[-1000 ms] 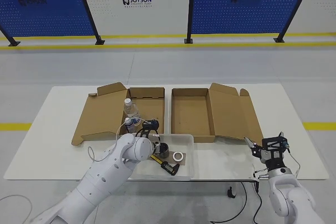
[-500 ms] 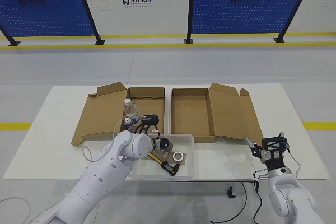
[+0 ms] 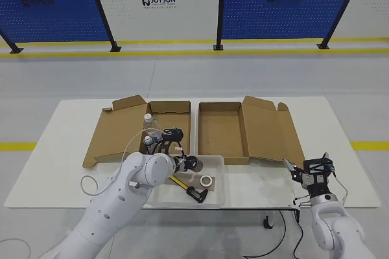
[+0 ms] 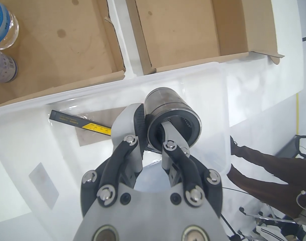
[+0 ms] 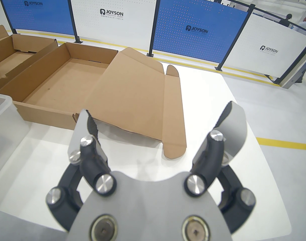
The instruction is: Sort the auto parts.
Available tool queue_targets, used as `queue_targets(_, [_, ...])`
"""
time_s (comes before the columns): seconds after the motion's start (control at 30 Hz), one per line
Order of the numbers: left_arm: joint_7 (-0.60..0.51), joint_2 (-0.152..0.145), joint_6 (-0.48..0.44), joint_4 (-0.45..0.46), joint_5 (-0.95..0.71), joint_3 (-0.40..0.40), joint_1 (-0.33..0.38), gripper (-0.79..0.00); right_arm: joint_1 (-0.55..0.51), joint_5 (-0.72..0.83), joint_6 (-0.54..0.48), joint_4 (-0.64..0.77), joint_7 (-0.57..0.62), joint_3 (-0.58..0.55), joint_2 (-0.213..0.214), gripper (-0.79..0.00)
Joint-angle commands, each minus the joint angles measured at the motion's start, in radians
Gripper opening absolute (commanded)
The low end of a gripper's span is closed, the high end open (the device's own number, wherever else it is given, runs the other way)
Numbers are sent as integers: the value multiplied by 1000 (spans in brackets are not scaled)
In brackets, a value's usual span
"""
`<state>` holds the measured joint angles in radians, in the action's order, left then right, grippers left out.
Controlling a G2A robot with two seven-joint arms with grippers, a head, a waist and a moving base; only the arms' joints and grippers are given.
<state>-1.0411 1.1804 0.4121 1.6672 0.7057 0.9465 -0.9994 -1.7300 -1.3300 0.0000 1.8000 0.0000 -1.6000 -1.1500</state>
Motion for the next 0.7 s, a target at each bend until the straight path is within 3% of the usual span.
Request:
queue_targets(0.0, [-6,-3,1,26,3,13,-9,-785,0,0,0,0,0,0,0,0])
queue_targets(0.4, [-4,-13,7,79,24,69,-49,-785,0,0,0,0,0,0,0,0])
queue_targets(0.67, [45,-11,5,78,41,95,-32,-785,0,0,0,0,0,0,0,0])
